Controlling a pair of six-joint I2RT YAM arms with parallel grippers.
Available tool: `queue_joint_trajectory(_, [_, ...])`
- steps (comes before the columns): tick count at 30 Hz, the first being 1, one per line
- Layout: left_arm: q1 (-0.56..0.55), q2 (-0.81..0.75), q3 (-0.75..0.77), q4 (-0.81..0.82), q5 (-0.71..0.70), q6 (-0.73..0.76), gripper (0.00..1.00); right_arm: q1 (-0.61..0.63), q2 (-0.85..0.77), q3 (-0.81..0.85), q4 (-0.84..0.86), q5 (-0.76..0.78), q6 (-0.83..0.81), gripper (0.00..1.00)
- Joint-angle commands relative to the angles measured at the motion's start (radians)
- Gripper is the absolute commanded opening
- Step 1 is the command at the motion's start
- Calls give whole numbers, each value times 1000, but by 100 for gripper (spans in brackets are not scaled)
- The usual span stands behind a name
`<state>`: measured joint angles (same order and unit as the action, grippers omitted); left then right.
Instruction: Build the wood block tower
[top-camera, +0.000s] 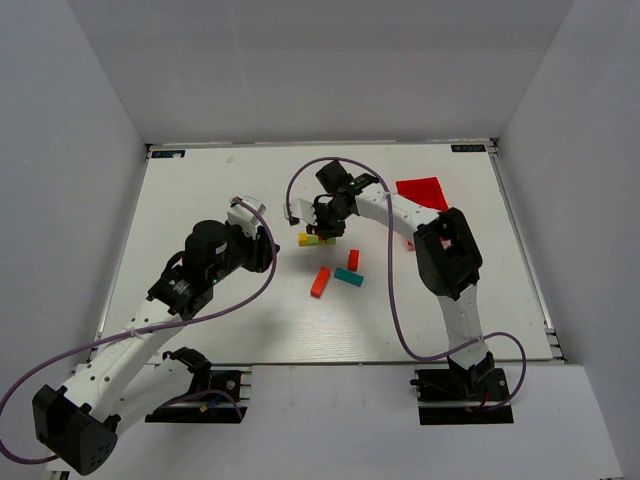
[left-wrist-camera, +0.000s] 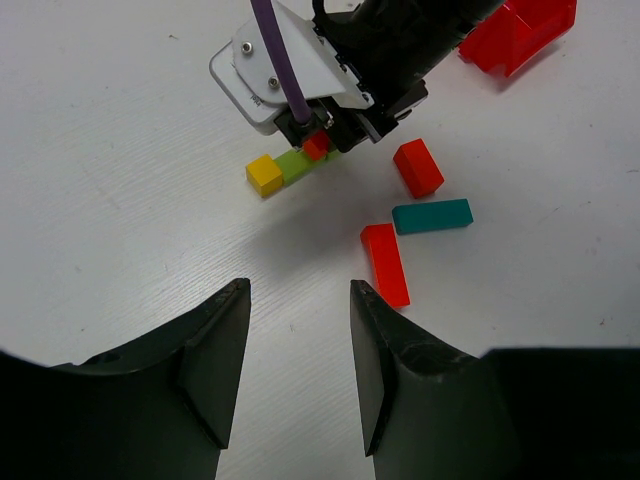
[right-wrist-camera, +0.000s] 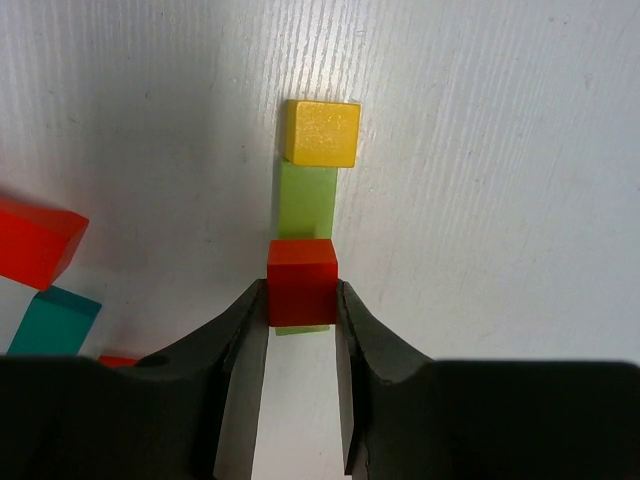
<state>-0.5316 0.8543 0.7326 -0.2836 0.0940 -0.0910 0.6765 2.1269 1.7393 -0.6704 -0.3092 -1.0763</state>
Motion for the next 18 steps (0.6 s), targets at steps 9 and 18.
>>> queue_joint_trajectory(9, [5, -21, 8, 11, 0, 0, 55, 12, 18, 45, 15, -16, 21, 18])
queue_joint_trajectory(18, [5, -21, 8, 11, 0, 0, 55, 18, 28, 45, 28, -10, 29, 19])
